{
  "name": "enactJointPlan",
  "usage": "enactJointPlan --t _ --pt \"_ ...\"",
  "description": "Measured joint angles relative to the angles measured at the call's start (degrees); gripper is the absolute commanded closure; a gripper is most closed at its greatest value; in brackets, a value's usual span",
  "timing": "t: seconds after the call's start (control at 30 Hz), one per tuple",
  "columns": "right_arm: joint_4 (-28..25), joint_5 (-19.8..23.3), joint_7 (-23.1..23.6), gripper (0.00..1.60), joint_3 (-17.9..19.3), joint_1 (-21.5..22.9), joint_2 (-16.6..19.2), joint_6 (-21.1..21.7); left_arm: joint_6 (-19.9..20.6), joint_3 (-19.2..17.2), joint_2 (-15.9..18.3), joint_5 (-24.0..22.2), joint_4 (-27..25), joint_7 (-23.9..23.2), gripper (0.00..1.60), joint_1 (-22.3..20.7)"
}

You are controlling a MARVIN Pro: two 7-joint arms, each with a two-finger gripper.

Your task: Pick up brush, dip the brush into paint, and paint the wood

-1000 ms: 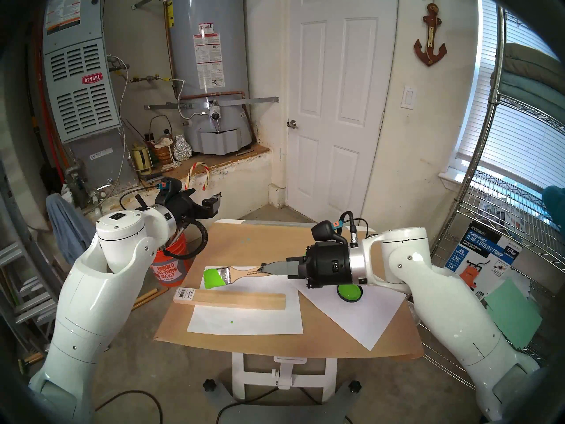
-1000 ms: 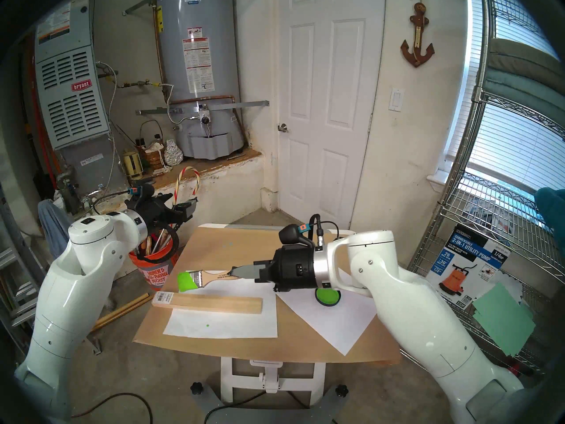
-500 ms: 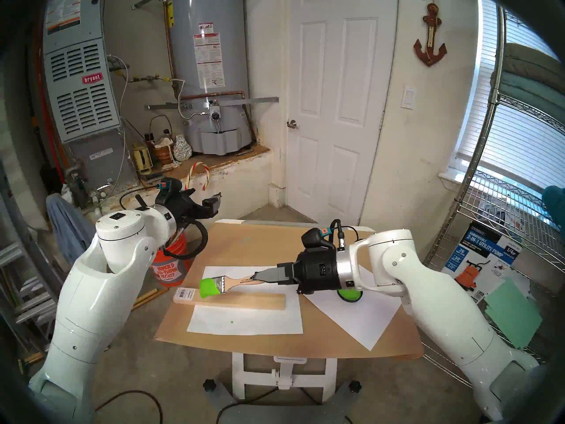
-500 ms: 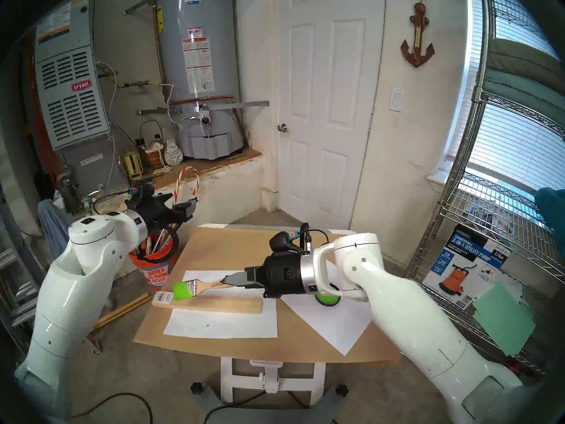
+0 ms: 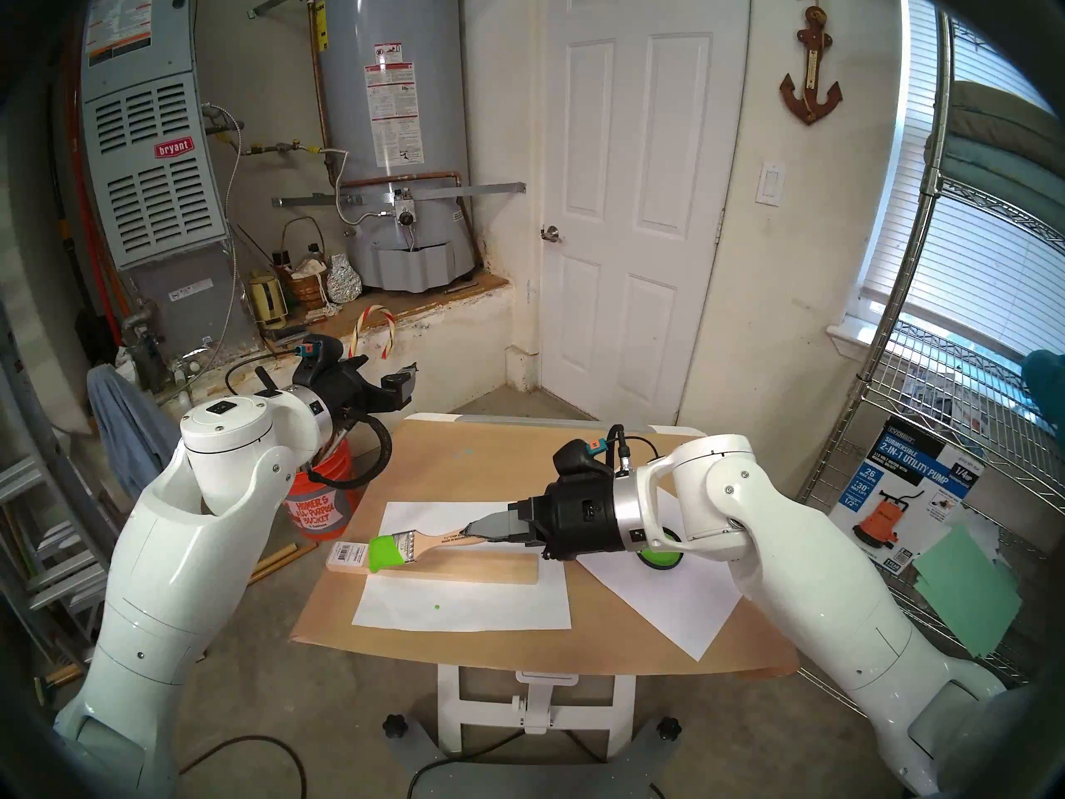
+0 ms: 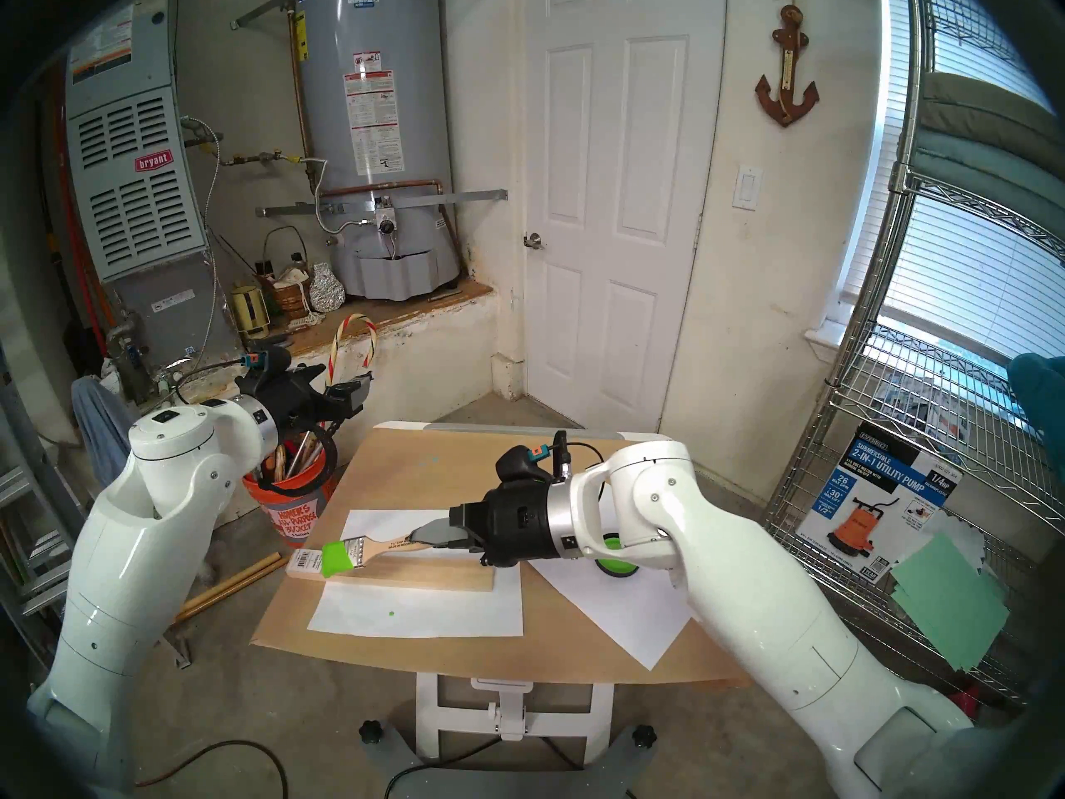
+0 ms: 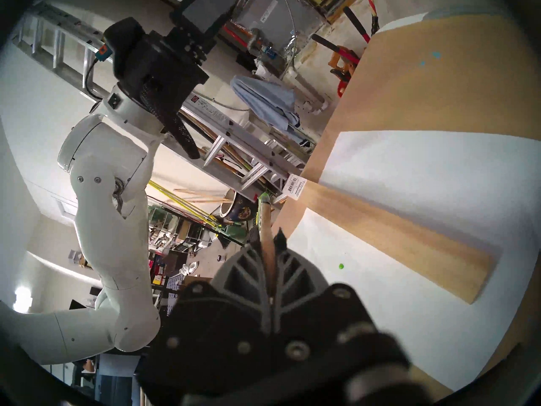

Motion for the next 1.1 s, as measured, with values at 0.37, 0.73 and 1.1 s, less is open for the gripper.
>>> enactJointPlan --t 0.37,0.73,1.1 --pt "1.86 2.41 -2.25 1.6 -1.16 0.37 -1.34 -0.08 0.0 -0.02 0.0 0.0 0.0 0.0 0.0 0.0" --pt "5.9 2.41 -2.1 1.6 -2.28 1.18 -3.05 -0.59 0.0 -0.01 0.0 0.0 0.0 0.0 0.0 0.0" --pt "7.43 2.23 -1.83 1.6 -3.18 2.24 -4.36 -0.96 0.0 0.0 0.0 0.0 0.0 0.0 0.0 0.0"
